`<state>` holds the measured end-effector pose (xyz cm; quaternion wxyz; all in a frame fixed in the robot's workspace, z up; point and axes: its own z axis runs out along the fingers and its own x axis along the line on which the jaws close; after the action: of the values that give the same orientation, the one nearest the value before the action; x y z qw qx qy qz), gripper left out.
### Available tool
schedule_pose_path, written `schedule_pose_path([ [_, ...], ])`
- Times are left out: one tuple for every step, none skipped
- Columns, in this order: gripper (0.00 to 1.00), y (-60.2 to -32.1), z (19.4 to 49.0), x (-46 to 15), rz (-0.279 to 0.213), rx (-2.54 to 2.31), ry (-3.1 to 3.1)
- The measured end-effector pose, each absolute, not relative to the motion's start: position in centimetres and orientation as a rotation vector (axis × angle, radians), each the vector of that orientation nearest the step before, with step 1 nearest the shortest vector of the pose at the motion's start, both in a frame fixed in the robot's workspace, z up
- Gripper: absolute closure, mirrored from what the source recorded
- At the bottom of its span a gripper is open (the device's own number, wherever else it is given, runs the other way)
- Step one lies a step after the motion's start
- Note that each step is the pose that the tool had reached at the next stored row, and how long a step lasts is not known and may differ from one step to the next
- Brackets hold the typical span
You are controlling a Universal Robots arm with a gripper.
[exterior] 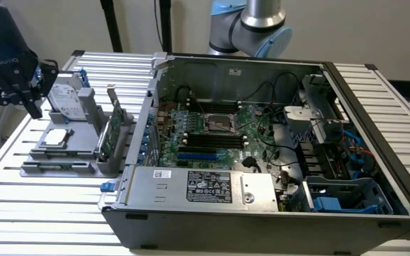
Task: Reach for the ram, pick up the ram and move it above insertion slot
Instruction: 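Pick up the ram and move it above insertion slot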
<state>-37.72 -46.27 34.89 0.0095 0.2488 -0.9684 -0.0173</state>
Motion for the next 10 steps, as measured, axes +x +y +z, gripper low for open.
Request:
schedule_pose_path([
  [0.89, -46.27, 34.87, -37.72, -0.054, 0.804, -3.016],
  [0.89, -46.27, 34.84, -37.72, -0.054, 0.833, -3.008],
  [0.89, -46.27, 34.82, -37.72, -0.053, 0.859, -3.001],
  [0.89, -46.27, 34.8, -37.71, -0.053, 0.886, -2.993],
  [0.89, -46.27, 34.77, -37.71, -0.053, 0.913, -2.984],
  [0.89, -46.28, 34.75, -37.71, -0.052, 0.94, -2.975],
  [0.89, -46.27, 34.73, -37.71, -0.052, 0.967, -2.966],
  [0.89, -46.27, 34.71, -37.72, -0.052, 0.995, -2.957],
  [0.89, -46.27, 34.68, -37.72, -0.051, 1.022, -2.947],
  [0.89, -46.27, 34.66, -37.72, -0.051, 1.048, -2.938],
])
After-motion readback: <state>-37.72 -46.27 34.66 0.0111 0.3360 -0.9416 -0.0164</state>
